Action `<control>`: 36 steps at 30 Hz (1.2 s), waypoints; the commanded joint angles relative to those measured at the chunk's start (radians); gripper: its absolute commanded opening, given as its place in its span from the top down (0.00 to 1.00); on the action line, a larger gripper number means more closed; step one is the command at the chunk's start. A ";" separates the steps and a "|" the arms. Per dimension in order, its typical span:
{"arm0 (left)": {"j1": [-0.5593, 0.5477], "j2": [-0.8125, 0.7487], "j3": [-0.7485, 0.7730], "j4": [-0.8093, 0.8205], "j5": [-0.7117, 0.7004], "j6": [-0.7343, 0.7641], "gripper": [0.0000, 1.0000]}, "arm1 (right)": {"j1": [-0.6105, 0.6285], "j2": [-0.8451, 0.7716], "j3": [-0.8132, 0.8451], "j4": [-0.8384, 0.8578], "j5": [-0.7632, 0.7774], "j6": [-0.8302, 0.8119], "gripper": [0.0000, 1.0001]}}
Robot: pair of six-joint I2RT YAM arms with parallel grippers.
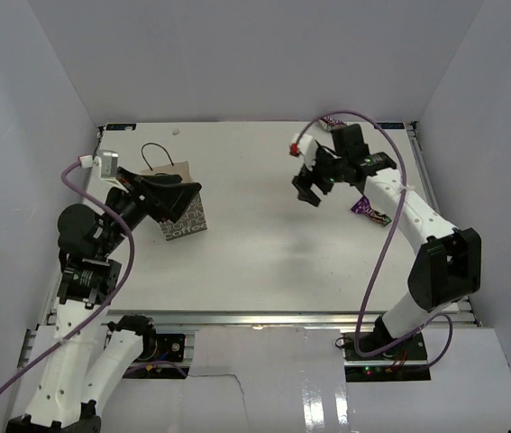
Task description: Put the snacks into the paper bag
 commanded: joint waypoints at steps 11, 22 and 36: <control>-0.019 0.251 -0.015 0.205 0.203 -0.114 0.02 | -0.555 0.018 -0.159 -0.354 0.022 -0.534 0.05; -0.036 0.121 -0.065 0.146 0.134 -0.114 0.02 | -0.550 0.244 -0.049 -0.266 0.062 -0.346 0.13; -0.036 0.099 -0.026 0.114 0.123 -0.125 0.02 | -0.519 0.291 -0.170 -0.150 0.093 -0.297 0.50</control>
